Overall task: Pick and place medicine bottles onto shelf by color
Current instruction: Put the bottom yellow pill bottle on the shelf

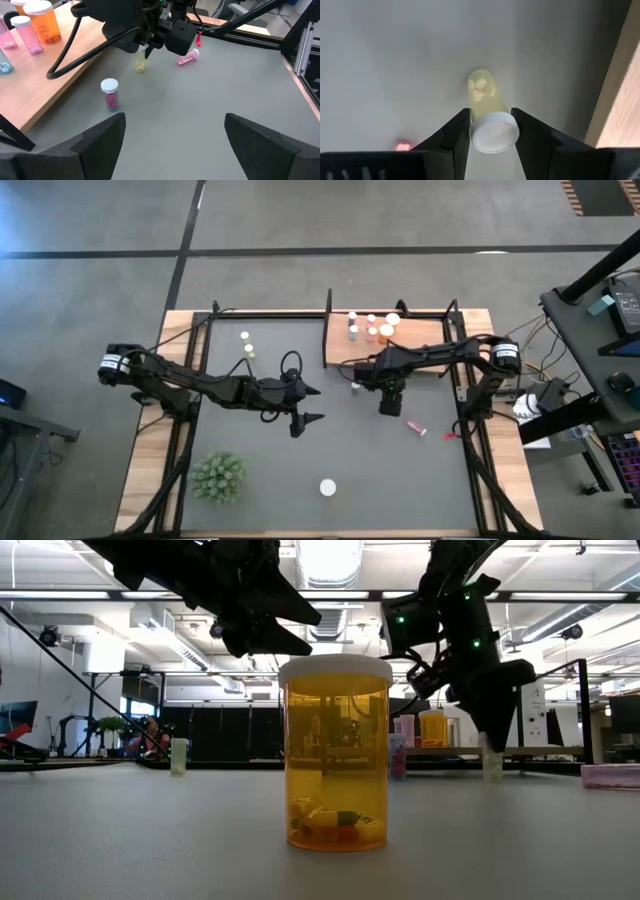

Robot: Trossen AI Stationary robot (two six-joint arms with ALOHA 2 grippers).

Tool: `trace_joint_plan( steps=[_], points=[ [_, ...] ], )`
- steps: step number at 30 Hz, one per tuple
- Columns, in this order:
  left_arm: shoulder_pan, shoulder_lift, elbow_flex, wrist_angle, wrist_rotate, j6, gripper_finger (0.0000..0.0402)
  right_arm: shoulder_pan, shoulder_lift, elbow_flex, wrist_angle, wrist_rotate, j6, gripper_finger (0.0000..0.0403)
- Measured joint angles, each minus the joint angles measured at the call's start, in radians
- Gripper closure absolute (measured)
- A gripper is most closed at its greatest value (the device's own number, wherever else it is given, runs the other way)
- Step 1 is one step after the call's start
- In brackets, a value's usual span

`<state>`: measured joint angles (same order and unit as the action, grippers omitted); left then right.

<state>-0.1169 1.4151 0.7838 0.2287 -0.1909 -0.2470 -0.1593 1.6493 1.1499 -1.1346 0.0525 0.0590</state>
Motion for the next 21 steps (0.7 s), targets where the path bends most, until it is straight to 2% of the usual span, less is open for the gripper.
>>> trace_joint_plan(
  steps=[13,21],
  points=[
    [0.0,0.0,0.0,0.003,0.0,0.0,0.0077,0.0,-0.142,-0.129,0.105,-0.001,-0.007,0.0292],
    [0.0,0.0,0.002,0.005,0.0,0.0,0.0077,0.0,-0.208,-0.156,0.119,0.0,0.007,0.0288]
  ],
)
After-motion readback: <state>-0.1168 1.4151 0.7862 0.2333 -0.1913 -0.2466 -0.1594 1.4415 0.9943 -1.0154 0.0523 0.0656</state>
